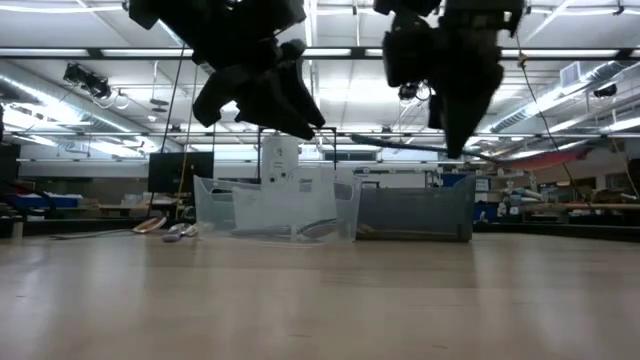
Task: Sort silverware by color (type)
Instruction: Put the blue spoon into the top transparent bin
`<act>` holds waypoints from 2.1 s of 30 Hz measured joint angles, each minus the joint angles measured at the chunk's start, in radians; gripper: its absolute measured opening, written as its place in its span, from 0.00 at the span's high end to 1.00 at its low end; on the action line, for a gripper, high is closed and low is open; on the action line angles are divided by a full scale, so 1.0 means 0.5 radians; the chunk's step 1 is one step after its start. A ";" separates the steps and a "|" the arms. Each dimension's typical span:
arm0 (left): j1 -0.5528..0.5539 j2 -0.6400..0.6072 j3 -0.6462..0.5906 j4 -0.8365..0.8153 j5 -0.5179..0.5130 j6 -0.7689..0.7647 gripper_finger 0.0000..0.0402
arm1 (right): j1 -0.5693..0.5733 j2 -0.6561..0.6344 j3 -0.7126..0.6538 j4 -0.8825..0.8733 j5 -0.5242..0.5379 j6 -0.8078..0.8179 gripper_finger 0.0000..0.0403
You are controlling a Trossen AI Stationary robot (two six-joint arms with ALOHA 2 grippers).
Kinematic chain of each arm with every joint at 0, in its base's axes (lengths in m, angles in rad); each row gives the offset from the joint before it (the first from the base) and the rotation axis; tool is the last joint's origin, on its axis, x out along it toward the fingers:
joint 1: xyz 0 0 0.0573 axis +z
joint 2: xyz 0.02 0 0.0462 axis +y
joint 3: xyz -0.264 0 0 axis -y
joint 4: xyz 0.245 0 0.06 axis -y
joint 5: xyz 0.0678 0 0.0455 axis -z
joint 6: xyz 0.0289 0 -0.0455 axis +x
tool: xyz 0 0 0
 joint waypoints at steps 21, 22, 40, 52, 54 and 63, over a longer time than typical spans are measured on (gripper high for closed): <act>-0.087 -0.001 0.000 0.110 -0.025 0.102 0.59 | -0.258 0.000 0.000 0.426 -0.470 0.048 0.96; -0.087 -0.001 0.000 0.111 -0.024 0.103 0.59 | -0.259 0.000 0.000 0.454 -0.487 0.048 0.96; -0.096 0.038 0.001 0.205 0.009 0.373 0.80 | -0.280 0.000 0.000 0.573 -0.514 0.150 0.95; -0.103 0.112 0.002 0.251 -0.018 0.552 0.97 | -0.279 0.001 -0.002 0.591 -0.483 0.150 0.92; -0.102 0.112 0.002 0.244 -0.025 0.556 0.97 | -0.278 0.001 -0.002 0.599 -0.449 0.141 0.88; -0.097 0.114 0.002 0.232 -0.015 0.482 0.97 | -0.298 -0.021 0.002 0.624 -0.430 0.141 0.67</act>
